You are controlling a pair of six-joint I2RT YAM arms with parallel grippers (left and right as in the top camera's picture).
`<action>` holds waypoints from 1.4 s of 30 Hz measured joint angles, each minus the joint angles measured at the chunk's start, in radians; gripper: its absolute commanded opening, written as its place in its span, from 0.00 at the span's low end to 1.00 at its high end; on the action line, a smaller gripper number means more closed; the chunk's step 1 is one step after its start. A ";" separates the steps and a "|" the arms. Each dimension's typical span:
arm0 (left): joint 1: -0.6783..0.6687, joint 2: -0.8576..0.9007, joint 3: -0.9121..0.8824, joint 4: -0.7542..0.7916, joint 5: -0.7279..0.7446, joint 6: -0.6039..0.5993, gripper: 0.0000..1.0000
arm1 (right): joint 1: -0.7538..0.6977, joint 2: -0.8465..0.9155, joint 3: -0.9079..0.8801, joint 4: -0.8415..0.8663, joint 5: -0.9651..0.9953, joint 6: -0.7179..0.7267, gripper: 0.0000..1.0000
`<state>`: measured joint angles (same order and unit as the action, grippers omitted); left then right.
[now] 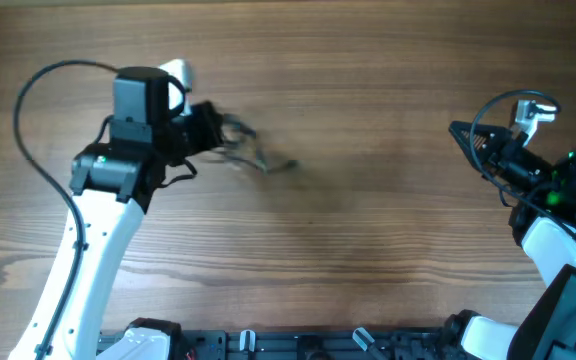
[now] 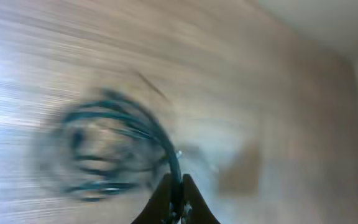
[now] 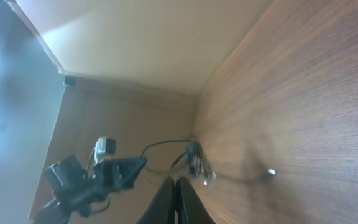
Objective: Untangle cables
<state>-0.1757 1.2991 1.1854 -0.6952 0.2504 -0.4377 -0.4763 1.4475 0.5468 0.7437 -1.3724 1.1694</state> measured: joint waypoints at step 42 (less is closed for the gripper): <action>-0.278 0.075 -0.004 0.093 -0.155 0.096 0.04 | 0.192 0.000 -0.002 -0.070 0.103 -0.069 0.99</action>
<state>-0.4534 1.3739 1.1816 -0.6018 0.0956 -0.3420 -0.2848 1.4471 0.5453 0.6735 -1.2690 1.1007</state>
